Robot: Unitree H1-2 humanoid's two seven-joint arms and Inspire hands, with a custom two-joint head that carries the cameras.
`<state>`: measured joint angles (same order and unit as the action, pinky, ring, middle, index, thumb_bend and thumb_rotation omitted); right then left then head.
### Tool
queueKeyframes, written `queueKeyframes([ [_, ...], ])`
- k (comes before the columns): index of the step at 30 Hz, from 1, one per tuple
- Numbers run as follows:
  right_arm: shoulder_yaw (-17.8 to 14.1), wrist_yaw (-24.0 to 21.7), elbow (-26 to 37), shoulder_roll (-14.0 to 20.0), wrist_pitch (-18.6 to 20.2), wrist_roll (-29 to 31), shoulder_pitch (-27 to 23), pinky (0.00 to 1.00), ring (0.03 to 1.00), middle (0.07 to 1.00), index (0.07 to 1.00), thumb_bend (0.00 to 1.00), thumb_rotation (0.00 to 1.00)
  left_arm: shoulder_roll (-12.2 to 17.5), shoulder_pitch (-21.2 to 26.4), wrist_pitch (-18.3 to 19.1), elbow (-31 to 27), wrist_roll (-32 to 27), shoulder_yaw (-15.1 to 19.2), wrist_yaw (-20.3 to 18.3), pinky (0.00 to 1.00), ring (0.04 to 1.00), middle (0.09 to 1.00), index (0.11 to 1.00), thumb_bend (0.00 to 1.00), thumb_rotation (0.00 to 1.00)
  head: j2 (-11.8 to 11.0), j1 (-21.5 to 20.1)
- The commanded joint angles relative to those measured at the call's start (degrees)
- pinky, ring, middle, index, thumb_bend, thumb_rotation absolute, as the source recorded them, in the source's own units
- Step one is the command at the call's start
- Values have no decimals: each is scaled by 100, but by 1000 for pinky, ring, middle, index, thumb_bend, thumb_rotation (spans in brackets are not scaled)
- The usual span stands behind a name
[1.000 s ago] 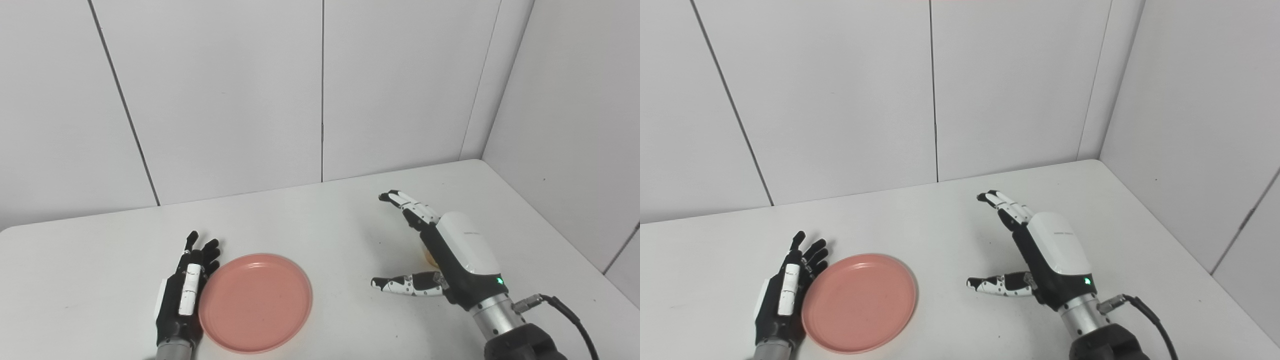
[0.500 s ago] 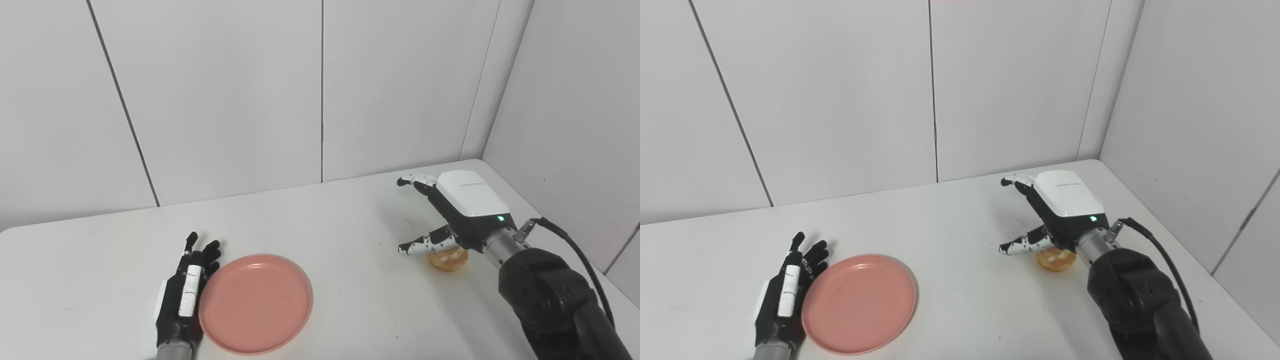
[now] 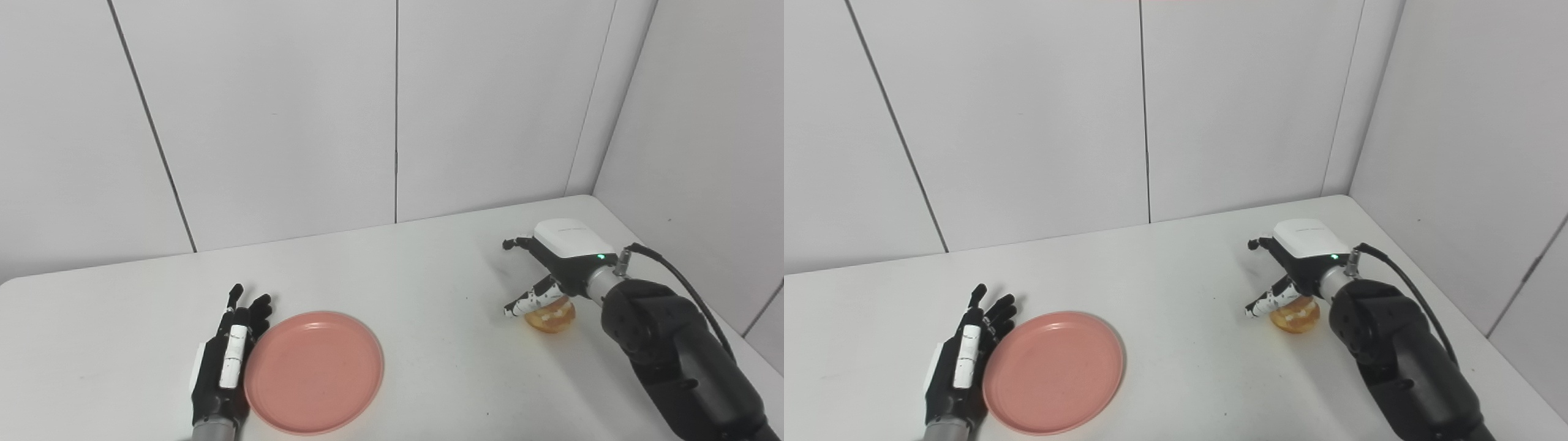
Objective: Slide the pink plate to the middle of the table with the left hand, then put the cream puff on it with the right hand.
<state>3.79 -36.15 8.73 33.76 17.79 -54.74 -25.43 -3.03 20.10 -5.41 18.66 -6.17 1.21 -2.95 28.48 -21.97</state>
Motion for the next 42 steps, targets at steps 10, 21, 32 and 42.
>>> queueKeyframes([
  [10, 109, -242, -196, 284, 413, 70, -248, 688, 841, 868, 813, 1000, 398, 2, -281, 159, 241, -69, 20, -42, 908, 871, 842, 960, 878, 823, -16, 40],
  [21, 287, -462, -139, 442, 665, -2, -191, 695, 846, 882, 811, 1000, 351, 12, -272, 197, 211, -108, 23, -62, 919, 872, 839, 964, 896, 812, 7, 28],
  [32, 390, -360, -510, 485, 735, -26, -214, 633, 798, 849, 815, 978, 245, 47, -221, 210, 238, -118, 33, -92, 909, 867, 836, 965, 911, 810, 35, 55],
  [42, 367, -30, -609, 407, 733, -27, -156, 600, 752, 805, 788, 943, 109, 43, -217, 245, 217, -103, 21, -87, 908, 855, 832, 962, 912, 807, 60, 98],
])
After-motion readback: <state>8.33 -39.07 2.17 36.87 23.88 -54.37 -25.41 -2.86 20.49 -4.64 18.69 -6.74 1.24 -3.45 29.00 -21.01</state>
